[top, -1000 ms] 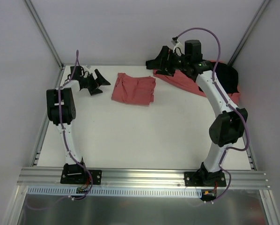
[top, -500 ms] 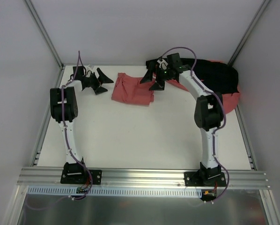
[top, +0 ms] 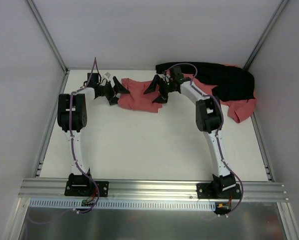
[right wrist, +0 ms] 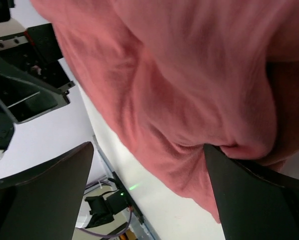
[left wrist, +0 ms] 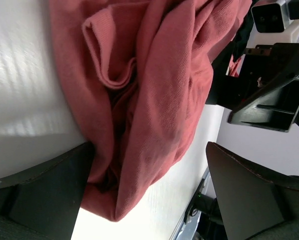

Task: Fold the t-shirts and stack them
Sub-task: Fold the long partially folded tshirt into a neat square

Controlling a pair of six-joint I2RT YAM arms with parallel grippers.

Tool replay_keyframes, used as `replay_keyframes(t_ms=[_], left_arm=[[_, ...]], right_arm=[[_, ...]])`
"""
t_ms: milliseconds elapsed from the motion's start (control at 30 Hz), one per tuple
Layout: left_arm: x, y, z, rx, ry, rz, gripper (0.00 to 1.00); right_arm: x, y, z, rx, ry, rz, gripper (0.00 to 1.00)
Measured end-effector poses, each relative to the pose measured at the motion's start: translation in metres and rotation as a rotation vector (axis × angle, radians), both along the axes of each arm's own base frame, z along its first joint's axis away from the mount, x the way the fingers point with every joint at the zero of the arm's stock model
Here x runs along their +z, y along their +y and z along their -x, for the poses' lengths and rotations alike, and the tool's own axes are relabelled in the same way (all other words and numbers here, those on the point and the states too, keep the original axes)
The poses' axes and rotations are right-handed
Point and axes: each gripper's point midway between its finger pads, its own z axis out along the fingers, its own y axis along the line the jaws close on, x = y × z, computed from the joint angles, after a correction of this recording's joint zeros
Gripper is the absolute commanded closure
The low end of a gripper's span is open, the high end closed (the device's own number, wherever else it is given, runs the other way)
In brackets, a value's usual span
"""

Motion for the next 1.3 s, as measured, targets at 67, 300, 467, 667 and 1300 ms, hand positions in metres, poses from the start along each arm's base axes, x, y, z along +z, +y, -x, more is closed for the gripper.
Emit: replay_keyframes(t_ms=[67,300,467,667,1300], left_arm=[[0.000,-0.003,0.006,-0.007,0.006,-0.002,0.01],[-0.003,-0.025,0.038,-0.064,0.050,-0.009,0.01],[-0.004,-0.048,0.067,-0.132,0.072,-0.022,0.01],[-0.006,-0.080,0.126,-0.232,0.123,-0.038,0.01],[0.018,-0.069,0.205,-0.245,0.107,-0.261,0.01]], right_arm=[[-0.007,-0.004,0.008,0.009,0.004,0.023,0.01],[-0.011,-0.036,0.065,0.045,0.061,0.142,0.01],[-0.014,-0.053,0.098,0.080,0.108,0.188,0.00],[-0.016,-0.072,0.127,0.108,0.146,0.226,0.00],[0.009,-0.113,0.175,0.128,0.138,0.302,0.00]])
